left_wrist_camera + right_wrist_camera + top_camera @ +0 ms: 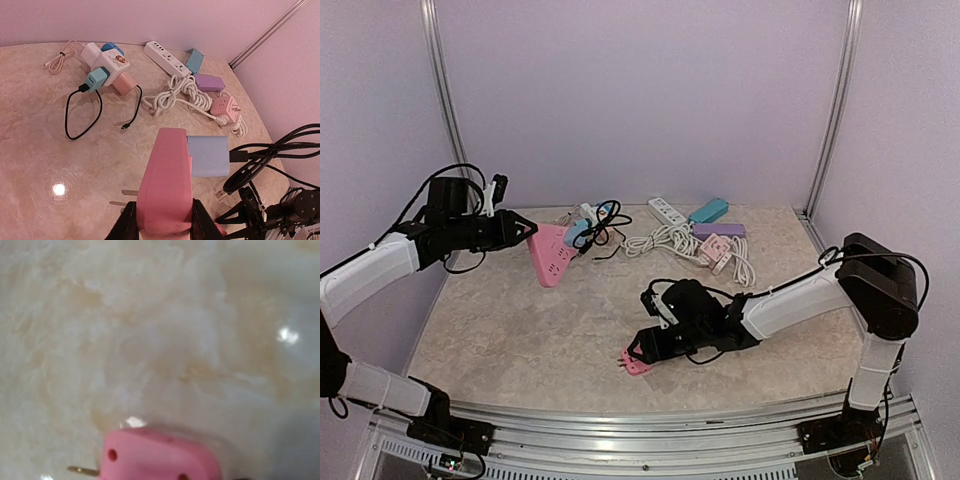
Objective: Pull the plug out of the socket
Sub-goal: Place the plug at the center of the board, then remove the plug from the socket.
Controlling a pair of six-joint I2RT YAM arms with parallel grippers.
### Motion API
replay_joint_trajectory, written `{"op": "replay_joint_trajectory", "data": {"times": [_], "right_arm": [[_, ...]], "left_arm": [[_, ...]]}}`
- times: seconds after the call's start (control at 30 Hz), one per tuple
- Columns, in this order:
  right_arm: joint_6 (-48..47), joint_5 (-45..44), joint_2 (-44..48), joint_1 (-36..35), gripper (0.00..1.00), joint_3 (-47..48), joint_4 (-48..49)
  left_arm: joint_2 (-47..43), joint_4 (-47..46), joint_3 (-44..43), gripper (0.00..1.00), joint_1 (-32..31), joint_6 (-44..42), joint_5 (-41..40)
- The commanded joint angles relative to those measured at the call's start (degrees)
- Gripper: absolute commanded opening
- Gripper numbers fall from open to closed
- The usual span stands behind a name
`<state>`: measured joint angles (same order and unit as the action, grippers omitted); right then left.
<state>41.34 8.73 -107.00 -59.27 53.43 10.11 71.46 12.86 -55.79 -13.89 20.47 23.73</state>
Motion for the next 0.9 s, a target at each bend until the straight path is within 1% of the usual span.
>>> {"op": "replay_joint_trajectory", "data": {"times": [0.0, 0.07, 0.23, 0.33, 0.47, 0.6, 0.7, 0.8, 0.87], "right_arm": [[-0.2, -5.8, 3.3, -0.6, 0.7, -0.5, -2.2], [-0.1, -7.6, 4.5, -0.4, 0.79, -0.8, -2.8], [-1.1, -13.6, 9.9, -0.1, 0.95, -2.3, -2.9], [-2.3, -16.4, 14.5, -0.1, 0.99, -4.1, -0.9], [-4.0, -18.9, 19.8, -0.1, 1.0, -5.9, 2.6], [-5.3, -18.8, 23.5, -0.2, 1.0, -6.0, 6.3], [-4.7, -17.3, 24.6, -0.3, 0.97, -5.0, 8.1], [-2.3, -15.1, 24.6, -0.3, 0.96, -5.4, 12.8], [-0.8, -13.1, 23.9, -0.4, 0.94, -5.9, 16.5]], "left_arm": [[-2.3, -4.1, 0.5, 0.25, 0.2, 0.1, 1.5], [-2.7, -4.1, 0.6, 0.25, -0.1, 0.1, 1.4], [-3.5, -5.0, 0.5, 0.25, -0.9, 2.1, 1.9], [-4.2, -5.3, 1.0, 0.25, -2.2, 4.0, 0.0], [-6.4, -7.5, 4.3, 0.25, -6.5, 7.1, -7.2], [-7.4, -12.2, 8.3, 0.25, -11.0, 12.3, -12.8], [-6.9, -16.5, 10.1, 0.25, -14.7, 15.7, -17.3], [-5.5, -17.8, 10.0, 0.25, -18.6, 18.0, -22.2], [-4.0, -18.7, 10.0, 0.25, -20.0, 20.2, -23.3]]}}
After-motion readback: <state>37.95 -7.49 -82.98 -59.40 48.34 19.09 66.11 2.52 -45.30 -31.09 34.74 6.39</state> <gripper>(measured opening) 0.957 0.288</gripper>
